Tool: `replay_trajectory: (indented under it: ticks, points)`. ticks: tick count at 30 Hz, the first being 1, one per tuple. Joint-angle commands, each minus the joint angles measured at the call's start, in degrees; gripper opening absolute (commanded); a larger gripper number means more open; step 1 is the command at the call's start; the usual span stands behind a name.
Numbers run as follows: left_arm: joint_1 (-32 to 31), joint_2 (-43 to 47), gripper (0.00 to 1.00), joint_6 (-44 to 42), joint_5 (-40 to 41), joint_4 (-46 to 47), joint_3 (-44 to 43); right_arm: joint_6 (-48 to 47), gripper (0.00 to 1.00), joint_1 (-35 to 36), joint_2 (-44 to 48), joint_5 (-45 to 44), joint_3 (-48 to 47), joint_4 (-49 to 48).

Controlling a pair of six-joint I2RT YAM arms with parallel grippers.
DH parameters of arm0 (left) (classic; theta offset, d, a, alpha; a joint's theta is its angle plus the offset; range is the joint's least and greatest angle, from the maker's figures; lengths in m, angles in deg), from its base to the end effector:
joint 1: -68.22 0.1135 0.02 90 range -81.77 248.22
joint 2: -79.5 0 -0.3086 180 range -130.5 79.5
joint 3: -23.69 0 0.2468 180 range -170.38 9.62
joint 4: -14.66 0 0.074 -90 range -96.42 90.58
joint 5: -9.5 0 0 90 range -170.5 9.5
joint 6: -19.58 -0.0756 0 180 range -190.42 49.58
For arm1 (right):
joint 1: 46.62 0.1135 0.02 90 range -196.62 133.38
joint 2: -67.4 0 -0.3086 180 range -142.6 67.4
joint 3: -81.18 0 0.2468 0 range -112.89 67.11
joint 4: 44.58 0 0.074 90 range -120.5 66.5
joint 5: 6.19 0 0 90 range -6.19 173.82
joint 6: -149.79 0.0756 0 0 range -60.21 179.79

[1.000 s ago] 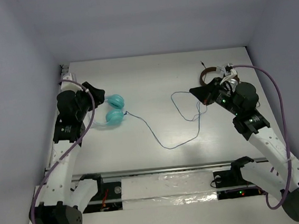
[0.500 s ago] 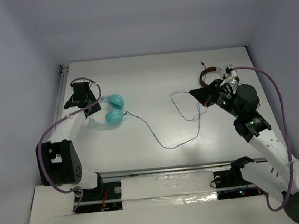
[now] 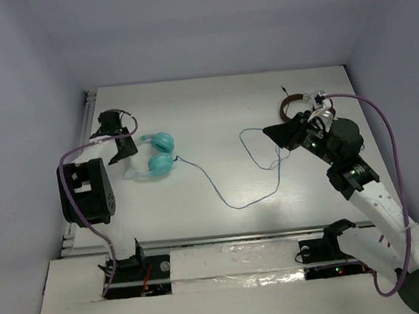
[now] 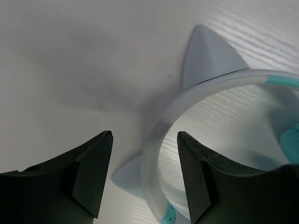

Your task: Wrap the headphones

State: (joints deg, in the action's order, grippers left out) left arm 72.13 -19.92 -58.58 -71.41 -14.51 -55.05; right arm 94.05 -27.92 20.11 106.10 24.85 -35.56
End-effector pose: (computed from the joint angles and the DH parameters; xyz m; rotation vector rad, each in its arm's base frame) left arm 0.3955 0.0390 0.2172 -0.4028 2.3968 0.1313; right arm 0.1787 0.0908 0.3791 -0.0979 1.6634 1.0175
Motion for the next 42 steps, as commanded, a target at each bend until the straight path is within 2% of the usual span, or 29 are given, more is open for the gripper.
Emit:
replay_trajectory:
  ticks: [1,10,13,14,16,17,19,20,22,23,24,27,29,31,32,34,35,37,38,42]
  points:
    - [-0.21,-2.09,0.55,-3.57,-2.66,1.03,-1.26,-0.86,0.35,0.55,0.62,0.04,-0.01,-1.36]
    - [-0.21,-6.75,0.53,-4.01,-5.03,2.52,-0.64,-0.95,0.35,0.55,0.71,-0.13,-0.02,-1.36]
    - [-1.17,-7.46,0.39,-3.14,-6.0,2.96,0.15,-0.95,0.35,0.55,0.53,-0.4,-0.02,-1.36]
    - [-1.87,-7.63,0.27,-3.05,-6.09,2.7,0.24,-1.21,0.34,0.55,0.53,-0.83,-0.02,-1.27]
    - [-3.98,-8.16,0.17,-3.22,-4.87,1.56,-0.2,-1.65,0.34,0.55,0.53,-1.89,-0.28,-0.4]
    - [-4.51,-8.25,0.0,-3.31,-4.34,1.3,-0.46,-1.91,0.34,0.55,0.62,-2.76,-0.37,-0.22]
    - [-5.04,-7.2,0.0,-3.14,-4.24,0.33,-1.16,-2.0,0.33,0.55,0.79,-3.04,-0.28,-0.13]
    - [-5.04,-6.15,0.0,-2.96,-5.12,0.33,-1.51,-2.09,0.21,0.55,0.71,-3.04,-0.19,-0.21]
    - [-6.62,-1.41,0.0,-2.96,-7.23,0.24,-1.61,-2.09,0.05,0.55,0.01,-2.95,-0.28,-0.04]
    - [-7.24,0.78,0.0,-2.52,-8.02,0.24,-1.52,-2.27,0.0,0.55,-1.04,-2.6,-0.37,-0.04]
    - [-9.24,5.85,0.0,-1.65,-11.25,0.85,-1.0,-2.18,0.0,0.55,-1.57,-1.99,-0.37,-0.65]
    - [-11.46,15.79,0.0,0.11,-14.07,0.94,-0.73,-2.36,0.0,0.55,-3.94,2.92,-0.1,-2.58]
    - [-12.08,19.07,0.0,1.08,-17.42,-0.98,-2.39,-2.36,0.0,1.07,-5.7,9.4,-0.1,-5.13]
    - [-12.08,22.33,0.0,1.44,-20.5,-3.35,-5.89,-2.62,0.1,1.6,-8.43,12.07,-0.19,-6.45]
    - [-12.08,23.12,0.0,1.52,-21.12,-4.5,-7.57,-3.23,0.32,2.47,-9.39,12.95,-0.8,-6.54]
    - [-12.08,24.53,0.0,2.48,-23.31,-6.17,-10.38,-3.67,0.62,3.09,-11.67,13.4,-1.16,-7.15]
    - [-12.08,25.06,0.0,3.01,-23.93,-6.09,-12.48,-3.76,0.87,3.1,-12.3,14.88,-1.16,-7.94]
    - [-12.08,25.5,0.0,4.07,-27.09,-6.09,-14.25,-3.85,0.97,3.71,-13.18,16.21,-0.98,-10.3]
    - [-12.08,25.59,0.0,4.77,-28.23,-5.92,-16.0,-4.02,1.0,4.41,-13.36,16.13,-0.72,-11.19]
    - [-12.08,24.89,0.0,6.53,-34.29,-5.65,-19.7,-7.0,1.0,7.05,-14.06,13.15,-0.45,-12.34]
